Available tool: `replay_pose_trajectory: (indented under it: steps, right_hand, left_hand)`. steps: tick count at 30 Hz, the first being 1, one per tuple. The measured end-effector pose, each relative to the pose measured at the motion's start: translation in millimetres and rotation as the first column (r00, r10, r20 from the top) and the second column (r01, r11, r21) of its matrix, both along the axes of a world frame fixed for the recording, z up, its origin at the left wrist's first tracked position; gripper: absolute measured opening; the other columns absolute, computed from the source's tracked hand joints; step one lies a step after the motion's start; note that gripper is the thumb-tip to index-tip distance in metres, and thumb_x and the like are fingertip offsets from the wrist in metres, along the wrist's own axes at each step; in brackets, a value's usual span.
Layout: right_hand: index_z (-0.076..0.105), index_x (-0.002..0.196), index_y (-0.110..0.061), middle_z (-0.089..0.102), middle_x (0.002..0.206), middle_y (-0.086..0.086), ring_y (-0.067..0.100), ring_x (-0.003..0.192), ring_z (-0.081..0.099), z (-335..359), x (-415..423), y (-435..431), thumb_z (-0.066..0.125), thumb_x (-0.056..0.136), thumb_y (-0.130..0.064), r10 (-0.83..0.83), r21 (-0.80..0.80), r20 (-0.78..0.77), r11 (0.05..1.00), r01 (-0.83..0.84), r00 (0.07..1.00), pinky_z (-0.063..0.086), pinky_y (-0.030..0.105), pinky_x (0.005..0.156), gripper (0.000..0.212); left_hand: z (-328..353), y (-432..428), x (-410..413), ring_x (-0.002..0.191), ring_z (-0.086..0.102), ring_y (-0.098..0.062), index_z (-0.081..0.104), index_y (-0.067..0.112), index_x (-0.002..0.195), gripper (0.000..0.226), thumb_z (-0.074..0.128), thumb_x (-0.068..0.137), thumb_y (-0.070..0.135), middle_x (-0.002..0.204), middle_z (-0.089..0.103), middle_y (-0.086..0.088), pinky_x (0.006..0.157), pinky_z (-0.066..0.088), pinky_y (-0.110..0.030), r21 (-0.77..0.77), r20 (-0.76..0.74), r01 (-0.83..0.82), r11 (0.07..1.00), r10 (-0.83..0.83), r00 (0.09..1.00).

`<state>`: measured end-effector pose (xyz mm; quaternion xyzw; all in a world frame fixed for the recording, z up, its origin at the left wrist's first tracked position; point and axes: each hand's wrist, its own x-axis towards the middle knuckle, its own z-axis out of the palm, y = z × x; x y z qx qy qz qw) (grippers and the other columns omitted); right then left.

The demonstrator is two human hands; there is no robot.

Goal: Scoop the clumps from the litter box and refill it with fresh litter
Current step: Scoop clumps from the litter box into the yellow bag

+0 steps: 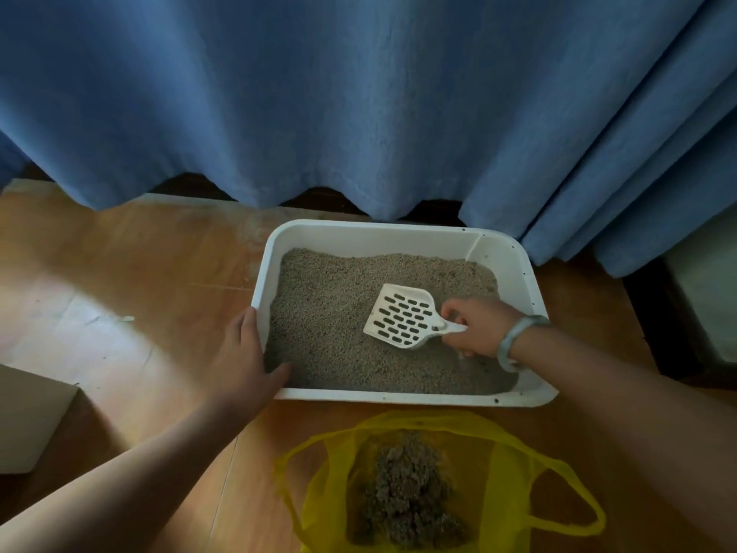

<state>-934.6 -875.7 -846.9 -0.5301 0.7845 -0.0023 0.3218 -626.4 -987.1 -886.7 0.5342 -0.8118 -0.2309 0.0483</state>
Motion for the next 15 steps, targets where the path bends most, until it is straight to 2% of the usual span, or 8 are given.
replay_pose_trajectory:
  steps: [3, 5, 10, 12, 15]
  right_hand:
    - [0.059, 0.11, -0.025, 0.065, 0.091, -0.001, 0.016, 0.074, 0.061, -2.9, 0.7, -21.5, 0.051, 0.091, -0.033, 0.189, 0.041, -0.259, 0.982, -0.185, 0.947, 0.046, 0.026, 0.059, 0.022]
    - [0.061, 0.108, -0.024, 0.064, 0.089, -0.001, 0.017, 0.076, 0.06, -4.8, 3.0, -37.0, 0.048, 0.093, -0.032, 0.24, 0.056, -0.333, 0.971, -0.234, 0.912, 0.047, 0.027, 0.061, 0.021]
    - [0.061, 0.11, -0.014, 0.064, 0.101, 0.005, 0.022, 0.088, 0.062, -7.9, 10.9, -74.4, 0.048, 0.095, -0.022, 0.309, 0.191, -0.381, 0.948, -0.253, 0.872, 0.047, 0.027, 0.069, 0.02]
    - [0.061, 0.107, -0.012, 0.064, 0.099, 0.006, 0.024, 0.088, 0.062, -7.0, 15.1, -86.2, 0.048, 0.095, -0.022, 0.296, 0.204, -0.367, 0.95, -0.234, 0.882, 0.044, 0.026, 0.065, 0.021]
    - [0.064, 0.097, -0.011, 0.065, 0.087, 0.004, 0.019, 0.074, 0.062, -14.8, 15.9, -108.4, 0.056, 0.09, -0.02, 0.307, 0.261, -0.37, 0.94, -0.22, 0.877, 0.041, 0.024, 0.054, 0.014]
  left_hand:
    - [-1.3, -2.9, -2.5, 0.137, 0.026, -0.028, 0.012, 0.008, 0.15, 0.096, 0.072, 0.079, 0.033, 0.154, 0.02, -0.01, 0.106, 0.027, -0.036, -0.021, -0.001, -0.011, 1.0, 0.011, 1.0]
    - [-1.8, -5.1, -4.1, 0.138, 0.025, -0.026, 0.011, 0.009, 0.15, 0.096, 0.071, 0.08, 0.035, 0.155, 0.02, -0.009, 0.107, 0.025, -0.035, -0.029, -0.011, -0.02, 0.999, 0.019, 1.0]
    - [-4.7, -5.1, -3.8, 0.138, 0.025, -0.025, 0.009, 0.011, 0.15, 0.097, 0.069, 0.08, 0.039, 0.155, 0.019, -0.007, 0.108, 0.027, -0.035, -0.043, -0.036, -0.022, 0.999, 0.021, 0.999]
    - [-6.2, -4.7, -3.3, 0.137, 0.026, -0.025, 0.011, 0.011, 0.15, 0.097, 0.07, 0.079, 0.039, 0.155, 0.021, -0.007, 0.108, 0.027, -0.035, -0.053, -0.042, -0.024, 0.998, 0.021, 0.999]
    - [-8.6, -5.8, -2.4, 0.136, 0.027, -0.025, 0.013, 0.011, 0.15, 0.097, 0.071, 0.078, 0.04, 0.154, 0.023, -0.007, 0.108, 0.027, -0.034, -0.062, -0.064, -0.02, 0.998, 0.016, 0.998]
